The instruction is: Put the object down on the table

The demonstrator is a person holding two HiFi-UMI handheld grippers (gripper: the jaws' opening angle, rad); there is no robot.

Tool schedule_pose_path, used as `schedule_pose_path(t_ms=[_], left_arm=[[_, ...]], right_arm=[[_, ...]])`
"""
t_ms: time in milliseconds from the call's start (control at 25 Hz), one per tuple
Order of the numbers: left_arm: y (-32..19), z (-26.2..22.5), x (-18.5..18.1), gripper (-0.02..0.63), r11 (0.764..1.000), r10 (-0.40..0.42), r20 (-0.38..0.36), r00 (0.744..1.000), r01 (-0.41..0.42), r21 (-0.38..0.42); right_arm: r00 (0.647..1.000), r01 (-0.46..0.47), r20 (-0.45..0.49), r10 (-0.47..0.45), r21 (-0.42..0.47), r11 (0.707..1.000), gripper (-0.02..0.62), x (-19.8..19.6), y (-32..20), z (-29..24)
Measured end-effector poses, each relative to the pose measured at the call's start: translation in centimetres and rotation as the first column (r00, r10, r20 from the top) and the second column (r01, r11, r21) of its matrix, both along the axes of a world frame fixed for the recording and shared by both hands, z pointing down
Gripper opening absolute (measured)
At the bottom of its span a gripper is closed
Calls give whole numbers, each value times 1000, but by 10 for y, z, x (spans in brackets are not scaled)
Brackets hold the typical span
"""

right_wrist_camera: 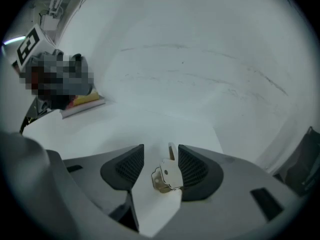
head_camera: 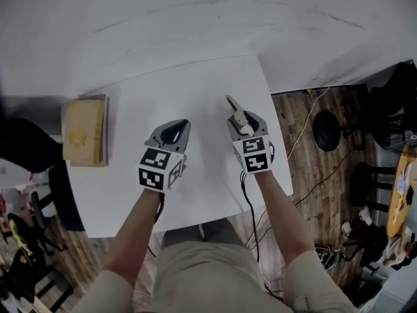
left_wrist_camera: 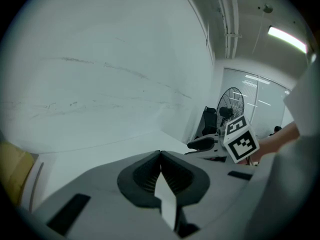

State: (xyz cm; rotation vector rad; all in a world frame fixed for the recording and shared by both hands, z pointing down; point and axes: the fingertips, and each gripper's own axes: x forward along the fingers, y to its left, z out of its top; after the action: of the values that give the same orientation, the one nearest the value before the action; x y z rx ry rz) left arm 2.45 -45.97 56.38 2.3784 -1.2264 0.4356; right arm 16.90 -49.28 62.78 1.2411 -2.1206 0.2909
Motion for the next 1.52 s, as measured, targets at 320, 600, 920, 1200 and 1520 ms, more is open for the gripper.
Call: schedule_pose_path(t_ms=[320,600,920,1200,1520], left_arm=[[11,-75,-7,21,992,-1,-3,1000,2,123],[32,-135,-8,21,972,23,35,999,-30,231],[69,-190,-5,21,950,43,15,999,-46,310],[103,-223,-2,21,936,72,-12,997,-63,346],[131,-232,-1,21,939,77,-40,996,-59,339]], right_arm=[[991,-17,135,0,123,992,135,2,21,-104],[968,-16,248,-47,248,969,78,-1,54,-202],[941,-4,322,-102,314,950,51,6,103,-266],[920,-27,378,-100,317,948,27,14,138,-290],[914,18,377,-147,325,945,21,8,174,-308]])
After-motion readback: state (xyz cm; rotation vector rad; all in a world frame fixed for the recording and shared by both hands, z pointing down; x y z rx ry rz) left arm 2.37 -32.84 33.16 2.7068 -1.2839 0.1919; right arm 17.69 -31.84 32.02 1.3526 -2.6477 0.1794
